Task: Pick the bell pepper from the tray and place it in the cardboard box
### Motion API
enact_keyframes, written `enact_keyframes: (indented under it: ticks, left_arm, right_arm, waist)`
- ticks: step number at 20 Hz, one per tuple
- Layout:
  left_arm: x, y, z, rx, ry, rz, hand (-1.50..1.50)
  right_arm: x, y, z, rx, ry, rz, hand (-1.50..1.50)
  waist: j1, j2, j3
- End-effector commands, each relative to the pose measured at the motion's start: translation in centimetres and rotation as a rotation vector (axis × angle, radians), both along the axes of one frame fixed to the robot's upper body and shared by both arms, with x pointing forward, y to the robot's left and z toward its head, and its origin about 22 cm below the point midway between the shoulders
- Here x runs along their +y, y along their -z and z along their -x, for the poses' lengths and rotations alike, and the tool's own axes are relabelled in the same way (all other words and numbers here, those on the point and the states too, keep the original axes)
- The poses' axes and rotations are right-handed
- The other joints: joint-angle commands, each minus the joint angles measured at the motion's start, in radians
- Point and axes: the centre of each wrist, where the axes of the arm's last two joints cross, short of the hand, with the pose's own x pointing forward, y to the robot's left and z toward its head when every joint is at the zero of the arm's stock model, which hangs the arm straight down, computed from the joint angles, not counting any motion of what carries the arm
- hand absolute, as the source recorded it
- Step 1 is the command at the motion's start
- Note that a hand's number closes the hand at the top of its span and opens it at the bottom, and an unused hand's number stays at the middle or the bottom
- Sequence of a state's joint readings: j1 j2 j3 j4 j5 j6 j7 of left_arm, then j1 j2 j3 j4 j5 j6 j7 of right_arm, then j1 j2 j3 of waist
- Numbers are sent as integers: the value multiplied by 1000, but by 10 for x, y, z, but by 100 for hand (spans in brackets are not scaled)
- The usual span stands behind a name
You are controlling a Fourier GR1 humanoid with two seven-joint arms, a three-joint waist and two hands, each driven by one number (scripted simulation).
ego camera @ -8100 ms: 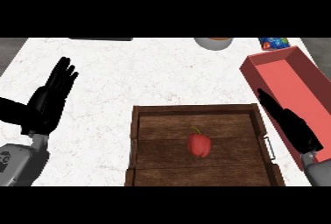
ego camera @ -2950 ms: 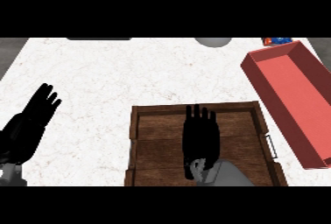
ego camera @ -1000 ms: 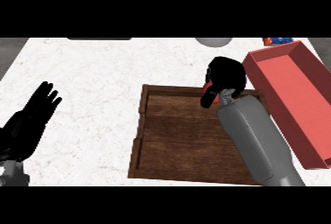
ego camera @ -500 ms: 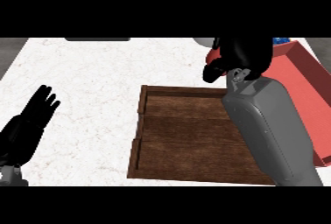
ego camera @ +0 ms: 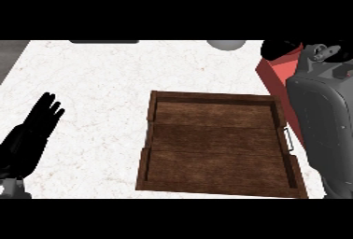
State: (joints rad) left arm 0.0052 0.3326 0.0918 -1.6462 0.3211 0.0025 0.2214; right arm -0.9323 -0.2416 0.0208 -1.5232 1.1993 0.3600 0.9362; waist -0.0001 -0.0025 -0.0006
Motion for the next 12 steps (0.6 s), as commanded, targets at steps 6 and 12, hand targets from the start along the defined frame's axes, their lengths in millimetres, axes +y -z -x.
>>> enact_keyframes:
  ticks: [6,12]
  left_arm:
    - [0,-1,3,7,14,3,0]
    - [-17,-13,0,-1,6,4,0]
  right_arm:
    - [-76,1,-27,73,106,16,150]
    - [-104,12,-12,47,67,33,150]
  waist:
    - [11,4,1]
    - [4,1,1]
